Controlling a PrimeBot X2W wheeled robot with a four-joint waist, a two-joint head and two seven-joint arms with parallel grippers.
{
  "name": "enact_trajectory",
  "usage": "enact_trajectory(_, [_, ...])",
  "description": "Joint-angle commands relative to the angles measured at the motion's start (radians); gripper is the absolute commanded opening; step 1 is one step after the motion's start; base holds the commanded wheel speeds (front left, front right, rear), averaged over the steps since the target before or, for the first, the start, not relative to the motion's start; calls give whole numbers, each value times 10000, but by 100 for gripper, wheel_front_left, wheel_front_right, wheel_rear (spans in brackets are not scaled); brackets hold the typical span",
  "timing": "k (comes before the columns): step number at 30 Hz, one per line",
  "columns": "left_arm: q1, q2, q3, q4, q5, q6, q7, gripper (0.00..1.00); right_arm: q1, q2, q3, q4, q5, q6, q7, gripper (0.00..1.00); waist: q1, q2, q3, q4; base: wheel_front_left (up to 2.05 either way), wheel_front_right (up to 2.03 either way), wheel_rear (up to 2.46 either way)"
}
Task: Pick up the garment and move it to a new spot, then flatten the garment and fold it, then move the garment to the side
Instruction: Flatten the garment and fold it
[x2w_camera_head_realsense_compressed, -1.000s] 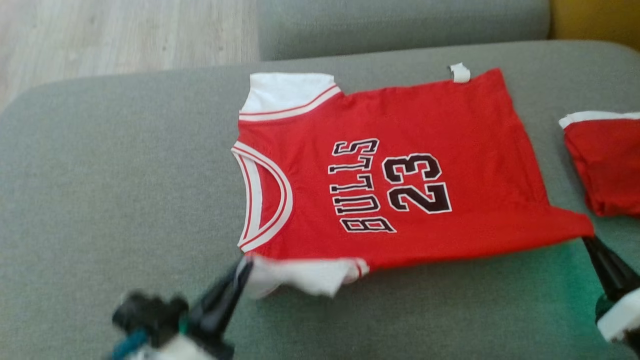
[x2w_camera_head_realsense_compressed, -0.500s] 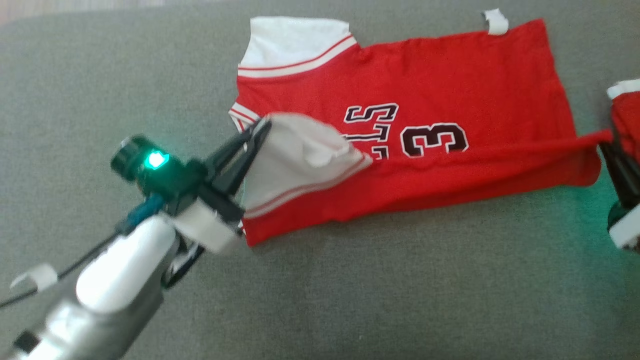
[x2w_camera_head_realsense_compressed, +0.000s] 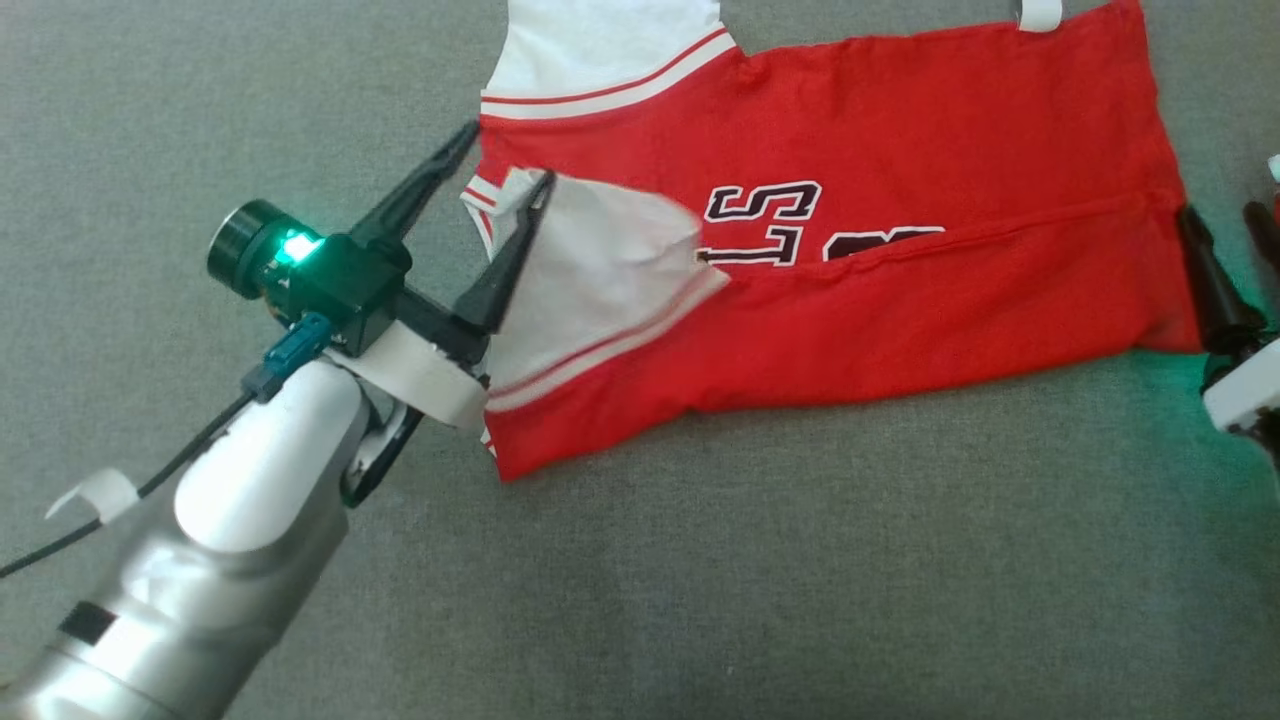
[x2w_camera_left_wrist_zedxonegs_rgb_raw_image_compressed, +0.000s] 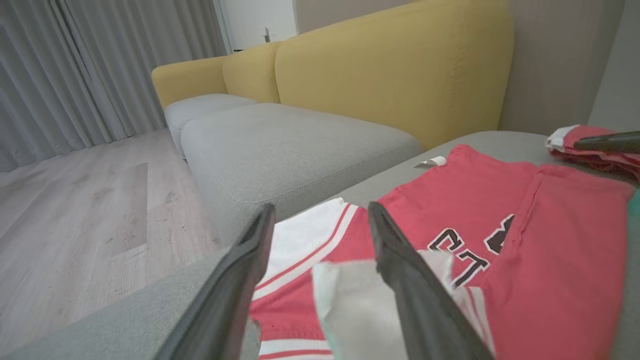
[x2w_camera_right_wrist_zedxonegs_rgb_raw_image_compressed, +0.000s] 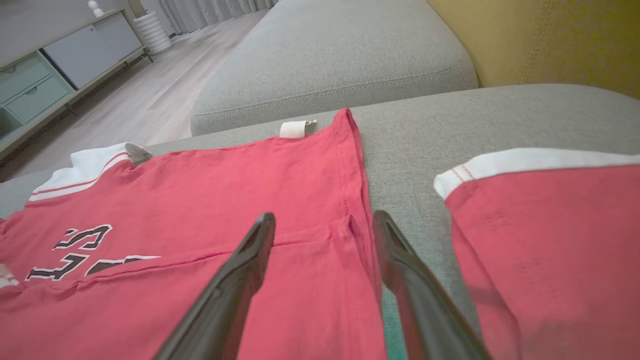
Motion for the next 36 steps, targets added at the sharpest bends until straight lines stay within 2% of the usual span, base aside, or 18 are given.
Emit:
enact_trajectory(1, [-94, 121, 585, -295, -54, 126, -77, 100, 93, -195, 117, -90, -7, -7, -218, 100, -1, 0, -79, 25, 0, 0, 0])
enact_trajectory(5, [1173, -360, 1063, -601, -444, 597, -82, 100, 365, -121, 193, -2, 131, -7, -560, 100, -1, 0, -303, 45, 0, 0, 0])
enact_trajectory(11, [3479, -1304, 1483, -775, -1269, 1550, -84, 100, 779, -4, 278, 30, 370, -7, -807, 100, -1, 0, -553, -6, 0, 0, 0])
enact_trajectory(14, [4118, -1637, 1620, -488, -1566, 2003, -70, 100, 857, 31, 327, 54, 420, -7, -867, 100, -1, 0, -616, -58, 0, 0, 0])
enact_trajectory(15, [4118, -1637, 1620, -488, -1566, 2003, -70, 100, 857, 31, 327, 54, 420, -7, -867, 100, -1, 0, -616, -58, 0, 0, 0])
enact_trajectory(16, [4304, -1767, 1674, -173, -1673, 2308, 86, 100, 868, 59, 369, 64, 440, -7, -892, 100, -1, 0, -634, -111, 0, 0, 0])
enact_trajectory(17, [4351, -1823, 1687, -24, -1711, 2429, 172, 100, 872, 70, 392, 67, 450, -7, -905, 100, -1, 0, -637, -139, 0, 0, 0])
enact_trajectory(20, [4453, -1959, 1740, 402, -1852, 2753, 481, 100, 869, 84, 481, 92, 481, -7, -934, 100, -1, 0, -636, -227, 0, 0, 0])
enact_trajectory(23, [4594, -2098, 1698, 631, -2053, 2845, 865, 100, 857, 71, 581, 154, 489, -7, -949, 100, -1, 0, -656, -281, 0, 0, 0])
enact_trajectory(25, [4714, -2158, 1613, 673, -2128, 2888, 1101, 95, 859, 67, 637, 213, 498, -7, -959, 100, -1, 0, -691, -293, 0, 0, 0])
enact_trajectory(27, [4833, -2195, 1526, 669, -2194, 2865, 1263, 81, 876, 70, 679, 308, 518, -7, -965, 100, -1, 0, -755, -284, 0, 0, 0])
enact_trajectory(28, [4882, -2199, 1469, 657, -2197, 2861, 1335, 60, 892, 75, 694, 364, 532, -7, -964, 100, -1, 0, -793, -270, 0, 0, 0])
enact_trajectory(30, [4961, -2198, 1329, 584, -2194, 2806, 1485, 0, 944, 93, 709, 525, 578, -7, -918, 100, -1, 0, -876, -224, 0, 0, 0])
enact_trajectory(36, [4842, -1889, 1122, 208, -1808, 2837, 1318, 0, 939, 250, 781, 1272, 585, -7, -389, 100, -1, 0, -1046, -64, 0, 0, 0])
